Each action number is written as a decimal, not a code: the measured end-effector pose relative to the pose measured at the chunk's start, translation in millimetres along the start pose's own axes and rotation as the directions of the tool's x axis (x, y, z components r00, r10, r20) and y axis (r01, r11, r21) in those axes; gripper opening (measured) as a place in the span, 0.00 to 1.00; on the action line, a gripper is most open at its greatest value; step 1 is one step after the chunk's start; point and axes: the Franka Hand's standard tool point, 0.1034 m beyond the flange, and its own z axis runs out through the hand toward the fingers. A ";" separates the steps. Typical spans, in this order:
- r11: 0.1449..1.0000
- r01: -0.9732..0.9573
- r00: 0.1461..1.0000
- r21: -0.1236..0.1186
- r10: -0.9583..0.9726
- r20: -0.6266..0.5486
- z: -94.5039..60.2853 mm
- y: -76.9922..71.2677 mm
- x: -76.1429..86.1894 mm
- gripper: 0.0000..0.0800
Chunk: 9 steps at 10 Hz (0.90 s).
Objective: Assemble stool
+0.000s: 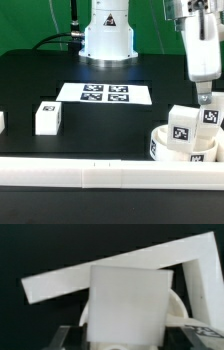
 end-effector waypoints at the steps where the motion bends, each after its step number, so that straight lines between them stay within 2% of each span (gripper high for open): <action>1: 0.999 -0.050 0.999 -0.001 0.050 0.003 0.2 0.4 -0.4 0.49; 2: 0.998 -0.055 0.998 -0.002 0.055 0.005 0.4 0.9 -0.9 0.49; 3: 0.999 -0.032 0.999 -0.012 0.033 0.007 -1.0 1.5 -4.0 0.69; 4: 0.999 0.034 0.999 -0.037 -0.033 0.020 -10.4 0.6 -16.1 0.79; 5: 0.994 0.109 0.994 -0.026 -0.108 0.033 -18.9 -0.6 -25.0 0.80; 6: 0.996 0.092 0.994 0.001 -0.092 0.050 -22.8 0.3 -29.4 0.80; 9: 0.940 0.342 0.939 0.005 -0.342 0.040 -20.8 2.4 -28.3 0.81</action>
Offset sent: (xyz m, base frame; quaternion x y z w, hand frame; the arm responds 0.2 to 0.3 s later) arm 0.0080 0.0113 0.0342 -0.0398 0.0203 -0.1353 0.9898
